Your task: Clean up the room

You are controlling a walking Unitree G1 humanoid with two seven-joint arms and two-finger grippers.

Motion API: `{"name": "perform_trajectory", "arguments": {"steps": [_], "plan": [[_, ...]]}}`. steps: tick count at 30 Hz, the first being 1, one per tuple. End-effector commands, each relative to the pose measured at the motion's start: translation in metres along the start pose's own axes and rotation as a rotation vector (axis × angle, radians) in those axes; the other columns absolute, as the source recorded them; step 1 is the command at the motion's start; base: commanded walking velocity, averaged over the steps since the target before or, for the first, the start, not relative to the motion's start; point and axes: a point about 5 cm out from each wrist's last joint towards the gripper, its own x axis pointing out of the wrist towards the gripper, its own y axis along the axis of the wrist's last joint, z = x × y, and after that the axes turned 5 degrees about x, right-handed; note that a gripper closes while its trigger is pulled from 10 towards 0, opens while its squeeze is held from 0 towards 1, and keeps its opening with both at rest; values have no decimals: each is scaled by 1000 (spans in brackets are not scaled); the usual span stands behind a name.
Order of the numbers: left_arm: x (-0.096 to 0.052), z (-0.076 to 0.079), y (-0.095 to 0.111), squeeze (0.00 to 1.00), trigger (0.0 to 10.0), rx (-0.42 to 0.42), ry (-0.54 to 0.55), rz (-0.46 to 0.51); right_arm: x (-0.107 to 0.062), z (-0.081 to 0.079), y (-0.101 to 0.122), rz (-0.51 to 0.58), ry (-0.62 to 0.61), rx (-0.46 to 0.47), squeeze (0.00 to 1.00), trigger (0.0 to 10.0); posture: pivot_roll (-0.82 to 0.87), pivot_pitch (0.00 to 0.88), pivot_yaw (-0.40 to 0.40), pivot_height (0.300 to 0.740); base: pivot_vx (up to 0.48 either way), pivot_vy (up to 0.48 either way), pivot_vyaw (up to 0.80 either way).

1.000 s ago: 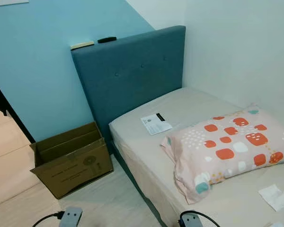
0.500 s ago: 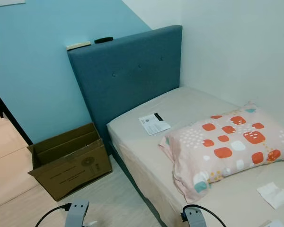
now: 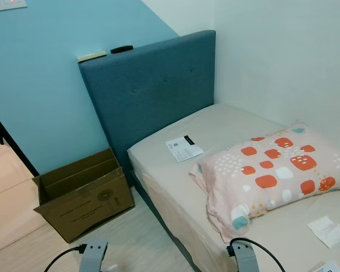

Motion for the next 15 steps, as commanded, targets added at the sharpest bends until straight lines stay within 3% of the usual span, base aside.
{"name": "perform_trajectory", "arguments": {"steps": [1, 9, 15], "plan": [[0, 2, 0, 0, 10000, 8, -7, -4, 0, -3, -3, -12, 8, 3, 0, 10000, -197, 0, 38, 740, 0, 0, 0], [-1, 0, -9, 0, 10000, 48, -11, -29, -3, -12, -26, -79, 34, 6, 0, 10000, -182, 0, 22, 740, 0, 0, 0], [-2, -2, -12, 0, 10000, 57, -13, -38, -3, -14, -28, -82, 41, 13, 0, 10000, -179, 0, 17, 740, 0, 0, 0]]}}
